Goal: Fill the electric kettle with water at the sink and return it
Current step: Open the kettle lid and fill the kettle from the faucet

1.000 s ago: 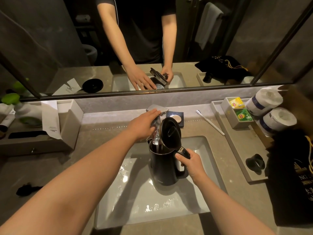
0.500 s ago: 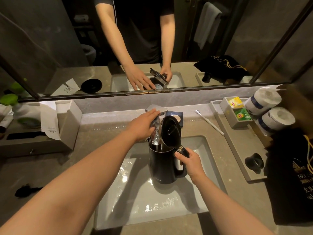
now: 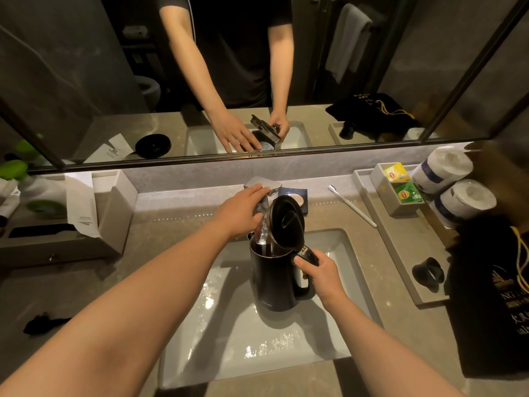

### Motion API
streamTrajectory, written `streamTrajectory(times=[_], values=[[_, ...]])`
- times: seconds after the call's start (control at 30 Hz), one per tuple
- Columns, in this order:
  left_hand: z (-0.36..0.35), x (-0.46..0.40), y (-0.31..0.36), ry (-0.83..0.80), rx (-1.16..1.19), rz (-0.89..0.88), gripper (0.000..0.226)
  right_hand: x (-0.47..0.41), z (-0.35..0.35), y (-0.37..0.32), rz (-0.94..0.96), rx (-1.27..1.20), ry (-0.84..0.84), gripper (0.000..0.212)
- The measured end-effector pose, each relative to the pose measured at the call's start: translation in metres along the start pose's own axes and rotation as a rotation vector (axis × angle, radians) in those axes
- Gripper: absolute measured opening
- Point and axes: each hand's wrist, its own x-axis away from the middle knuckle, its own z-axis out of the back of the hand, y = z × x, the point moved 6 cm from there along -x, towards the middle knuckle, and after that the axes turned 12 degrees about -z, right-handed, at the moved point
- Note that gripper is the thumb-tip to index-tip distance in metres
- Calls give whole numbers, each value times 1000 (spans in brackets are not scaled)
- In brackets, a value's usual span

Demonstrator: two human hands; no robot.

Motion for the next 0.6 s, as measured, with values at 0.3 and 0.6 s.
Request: streamTrajectory(times=[0.3,0.6], values=[[-3,-2,-3,-12,-5,6,63,0,0,1,9,-7,3,8],[-4,-1,-4,-5,-5,-7,64,0,1,1,0,2,3,9]])
